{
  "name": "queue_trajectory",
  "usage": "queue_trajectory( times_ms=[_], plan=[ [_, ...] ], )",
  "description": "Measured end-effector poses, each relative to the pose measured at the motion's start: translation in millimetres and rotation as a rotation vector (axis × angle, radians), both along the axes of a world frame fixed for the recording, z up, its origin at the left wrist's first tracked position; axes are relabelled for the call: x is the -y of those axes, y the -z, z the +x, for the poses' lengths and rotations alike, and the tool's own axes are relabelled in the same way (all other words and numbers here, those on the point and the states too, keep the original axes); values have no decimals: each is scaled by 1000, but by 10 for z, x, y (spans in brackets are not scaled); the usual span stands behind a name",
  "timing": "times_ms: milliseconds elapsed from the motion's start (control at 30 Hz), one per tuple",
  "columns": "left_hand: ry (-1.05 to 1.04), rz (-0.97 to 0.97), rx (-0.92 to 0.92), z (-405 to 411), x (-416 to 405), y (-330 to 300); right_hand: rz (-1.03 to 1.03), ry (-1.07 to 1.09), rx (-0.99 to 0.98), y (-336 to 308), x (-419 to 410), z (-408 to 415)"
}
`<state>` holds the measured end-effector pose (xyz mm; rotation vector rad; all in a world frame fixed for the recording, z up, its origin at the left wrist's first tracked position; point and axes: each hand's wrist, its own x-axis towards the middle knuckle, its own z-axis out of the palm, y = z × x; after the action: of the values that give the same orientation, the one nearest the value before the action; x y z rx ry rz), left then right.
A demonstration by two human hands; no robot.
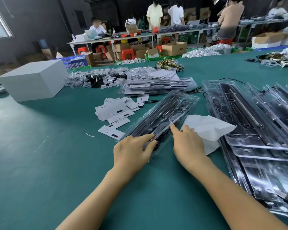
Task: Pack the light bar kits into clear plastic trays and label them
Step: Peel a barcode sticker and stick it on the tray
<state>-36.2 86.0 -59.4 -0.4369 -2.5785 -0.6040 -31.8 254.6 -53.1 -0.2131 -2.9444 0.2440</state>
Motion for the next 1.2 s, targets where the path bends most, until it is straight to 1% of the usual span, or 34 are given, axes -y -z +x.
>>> queue_trajectory(
  times_ms=[167, 233, 400, 633, 800, 1033, 1100, 1200],
  plan=[
    [18, -35, -25, 19, -15, 2, 84, -5, -15, -29, 51, -4],
    [41, -41, -60, 37, -18, -11, 66, -5, -25, -33, 65, -6],
    [49, -96, -217, 65, -22, -1, 33, -13, -32, -38, 42, -11],
    [57, -93, -289, 60, -27, 35, 33, 23, -58, -17, 15, -57],
    [101, -143, -355, 34, -5, 63, -16, 35, -76, -15, -13, -60],
    [118, -276, -331, 27, 41, 66, -249, 127, -194, -5, -22, -84],
    [122, -296, -316, 38, 53, 57, -410, 157, -213, -13, -42, -107],
    [120, -252, -310, 53, 43, 38, -692, 225, -192, -18, -67, -146]
  ],
)
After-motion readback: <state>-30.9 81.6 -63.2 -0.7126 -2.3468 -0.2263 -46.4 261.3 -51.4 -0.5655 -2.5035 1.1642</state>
